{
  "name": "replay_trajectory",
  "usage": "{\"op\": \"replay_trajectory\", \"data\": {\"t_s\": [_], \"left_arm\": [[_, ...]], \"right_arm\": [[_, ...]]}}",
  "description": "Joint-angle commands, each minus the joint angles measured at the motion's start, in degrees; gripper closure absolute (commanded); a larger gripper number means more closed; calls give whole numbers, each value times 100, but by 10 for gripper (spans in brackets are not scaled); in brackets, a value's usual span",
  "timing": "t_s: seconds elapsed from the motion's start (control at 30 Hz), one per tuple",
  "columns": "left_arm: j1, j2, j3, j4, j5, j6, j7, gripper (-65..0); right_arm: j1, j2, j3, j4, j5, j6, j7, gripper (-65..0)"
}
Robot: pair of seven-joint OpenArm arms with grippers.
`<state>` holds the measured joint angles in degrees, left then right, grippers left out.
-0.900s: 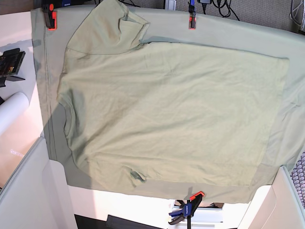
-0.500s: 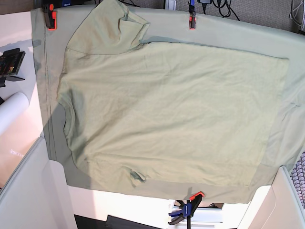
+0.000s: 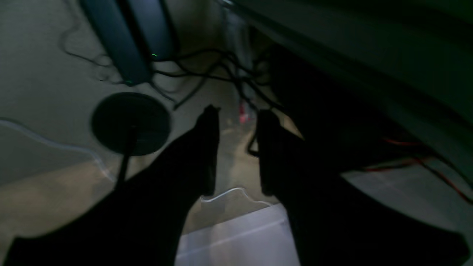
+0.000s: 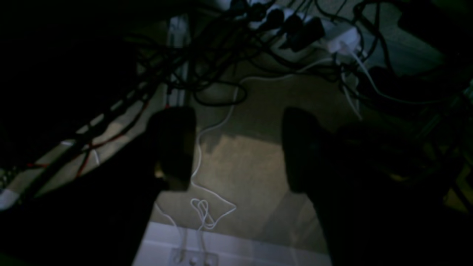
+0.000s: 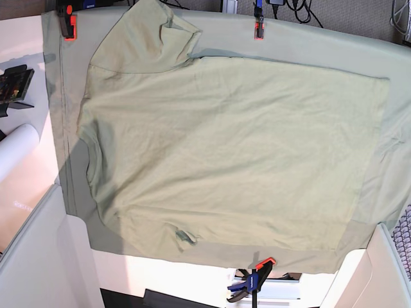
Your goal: Fold the T-shirt properly
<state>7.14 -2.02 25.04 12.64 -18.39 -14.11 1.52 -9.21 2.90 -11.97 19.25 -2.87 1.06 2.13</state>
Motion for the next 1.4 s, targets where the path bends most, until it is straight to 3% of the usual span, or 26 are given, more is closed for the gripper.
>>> {"op": "replay_trajectory", "data": {"t_s": [0.0,0.17,0.37,0.47,0.63,0.73,0.83,1.0,1.17,1.37], "left_arm": [[74,9,-4,28,-9,-214,-103,-212],[470,-68,-127,411,-72,-466,-205,-212],[1287,-315,-1113,1735,-70,-848,-452,-211],[1694,-457,-1622,2490,-70,-1368,-422,-211],[2328,-697,-2164,3595,-74,-2524,-407,-211],[2721,-804,-2544,4207,-247,-2589,-382,-211],[3130,-872,-2920,4800,-754,-2589,-160,-211],[3674,-883,-3534,5919,-1300,-2589,833,-212],[4153,-883,-4068,7136,-1799,-2589,1508,-212],[4765,-887,-4623,8664,-2245,-2589,1849,-213]], "right_arm": [[-103,39,11,76,-74,-2,-28,-373],[-605,190,11,756,-125,-2,-245,-373],[-1668,560,11,2286,-96,-4,-522,-373],[-2251,809,11,3176,13,-33,-649,-373],[-3248,1211,61,4734,92,-726,-745,-373],[-3755,1370,214,5753,81,-1047,-1091,-373],[-4164,1440,485,6773,-15,-1095,-1530,-373],[-4572,1578,916,8209,216,-800,-2041,-373],[-4669,1631,1626,9267,1346,-168,-2555,-373],[-4656,1598,2857,10157,2557,341,-2640,-373]]}}
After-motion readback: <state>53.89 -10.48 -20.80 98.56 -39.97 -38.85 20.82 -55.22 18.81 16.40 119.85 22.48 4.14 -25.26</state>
